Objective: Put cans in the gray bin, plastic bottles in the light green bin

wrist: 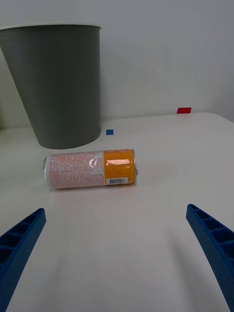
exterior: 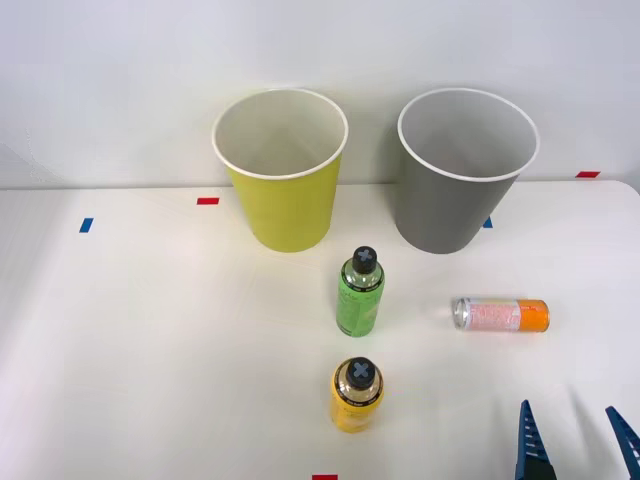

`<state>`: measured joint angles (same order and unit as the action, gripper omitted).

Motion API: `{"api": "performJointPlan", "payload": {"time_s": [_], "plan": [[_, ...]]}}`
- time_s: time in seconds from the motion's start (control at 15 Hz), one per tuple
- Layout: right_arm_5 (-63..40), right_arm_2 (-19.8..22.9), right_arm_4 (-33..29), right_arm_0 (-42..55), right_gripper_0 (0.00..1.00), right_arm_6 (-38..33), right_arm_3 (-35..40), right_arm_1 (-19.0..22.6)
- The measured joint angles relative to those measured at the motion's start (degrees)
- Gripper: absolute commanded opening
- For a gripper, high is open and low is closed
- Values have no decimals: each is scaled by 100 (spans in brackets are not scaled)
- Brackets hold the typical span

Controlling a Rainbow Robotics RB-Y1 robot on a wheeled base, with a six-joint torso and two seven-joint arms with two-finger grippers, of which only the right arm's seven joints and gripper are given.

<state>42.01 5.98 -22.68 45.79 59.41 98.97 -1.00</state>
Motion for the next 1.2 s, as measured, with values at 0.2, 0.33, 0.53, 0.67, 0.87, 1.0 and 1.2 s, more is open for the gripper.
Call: {"api": "performJointPlan", "payload": {"time_s": [0.2, 0.33, 0.53, 0.67, 0.87, 1.0, 1.2], "plan": [[0, 0, 0, 0, 100, 0, 0, 0], [0, 0, 0, 0, 100, 0, 0, 0], [0, 0, 0, 0, 100, 0, 0, 0], [0, 0, 0, 0, 100, 0, 0, 0], [0, 0, 0, 0, 100, 0, 0, 0], [0, 0, 0, 0, 100, 0, 0, 0], [0, 0, 0, 0, 100, 0, 0, 0]]}}
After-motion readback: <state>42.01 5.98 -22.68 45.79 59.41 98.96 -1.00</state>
